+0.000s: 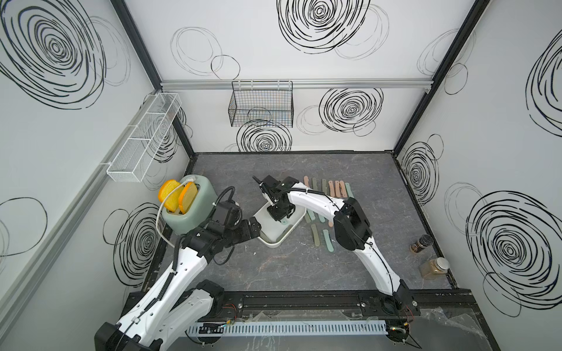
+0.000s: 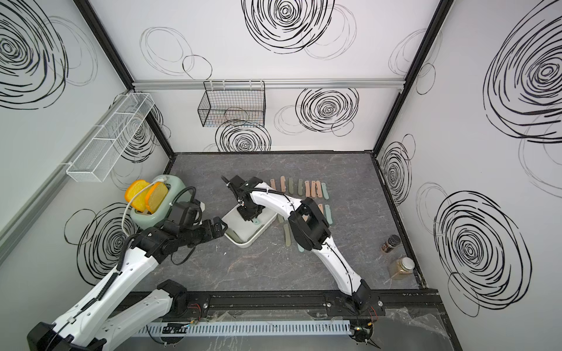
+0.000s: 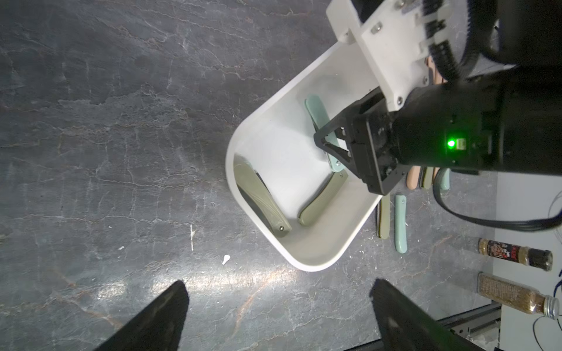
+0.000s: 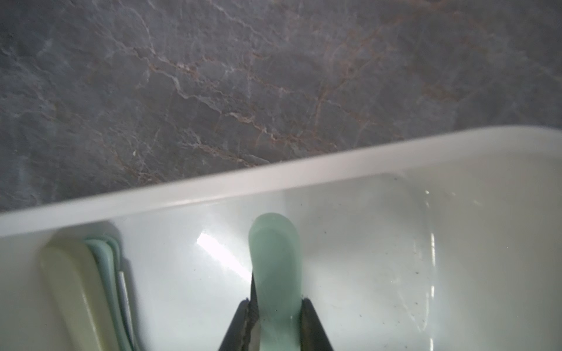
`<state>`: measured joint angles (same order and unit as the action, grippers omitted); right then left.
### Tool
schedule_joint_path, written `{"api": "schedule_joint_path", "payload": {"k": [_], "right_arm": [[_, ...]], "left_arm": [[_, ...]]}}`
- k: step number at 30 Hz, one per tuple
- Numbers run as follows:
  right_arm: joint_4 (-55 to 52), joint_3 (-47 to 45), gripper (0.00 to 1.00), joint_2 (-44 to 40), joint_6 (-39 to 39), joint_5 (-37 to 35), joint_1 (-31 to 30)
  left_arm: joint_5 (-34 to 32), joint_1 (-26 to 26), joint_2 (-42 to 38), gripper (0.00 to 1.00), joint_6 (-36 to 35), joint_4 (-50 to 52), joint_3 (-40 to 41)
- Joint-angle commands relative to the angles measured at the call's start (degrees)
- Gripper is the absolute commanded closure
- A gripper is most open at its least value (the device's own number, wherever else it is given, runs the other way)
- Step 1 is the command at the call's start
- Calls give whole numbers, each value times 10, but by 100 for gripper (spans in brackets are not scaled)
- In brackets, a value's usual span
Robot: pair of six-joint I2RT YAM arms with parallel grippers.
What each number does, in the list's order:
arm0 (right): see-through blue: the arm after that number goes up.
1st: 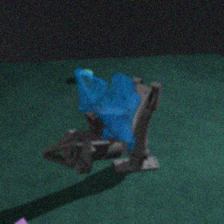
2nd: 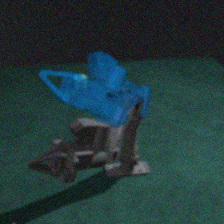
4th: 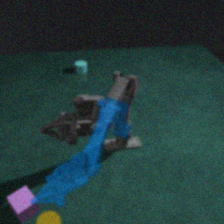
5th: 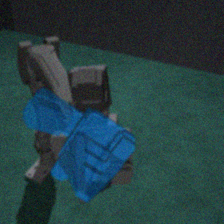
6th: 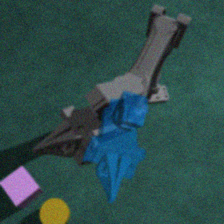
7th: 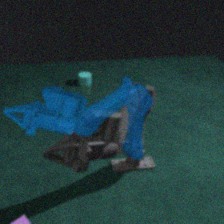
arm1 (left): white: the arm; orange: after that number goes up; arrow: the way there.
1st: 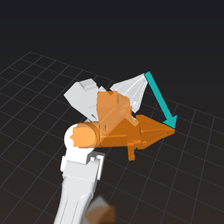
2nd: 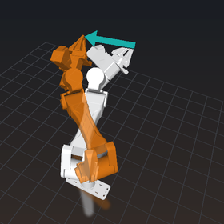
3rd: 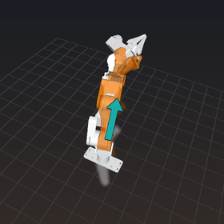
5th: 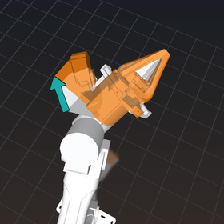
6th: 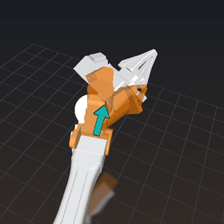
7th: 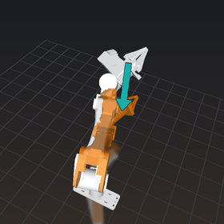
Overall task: Take the fruit knife out of the storage box
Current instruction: Pick up the fruit knife from the storage box.
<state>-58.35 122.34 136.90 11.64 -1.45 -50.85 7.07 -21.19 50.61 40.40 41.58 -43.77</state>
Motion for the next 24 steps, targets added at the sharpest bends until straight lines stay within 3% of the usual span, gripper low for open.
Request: {"api": "schedule_joint_path", "payload": {"k": [1, 12, 24], "right_arm": [[-25, 18, 80, -36, 11, 7, 13], [-32, -1, 80, -89, 24, 14, 58], [41, -247, 79, -265, 52, 14, 128]], "left_arm": [[13, 2, 10, 2, -9, -33, -20], [19, -39, 72, 2, -5, -78, -50], [12, -155, 201, 2, 6, -152, -113]]}}
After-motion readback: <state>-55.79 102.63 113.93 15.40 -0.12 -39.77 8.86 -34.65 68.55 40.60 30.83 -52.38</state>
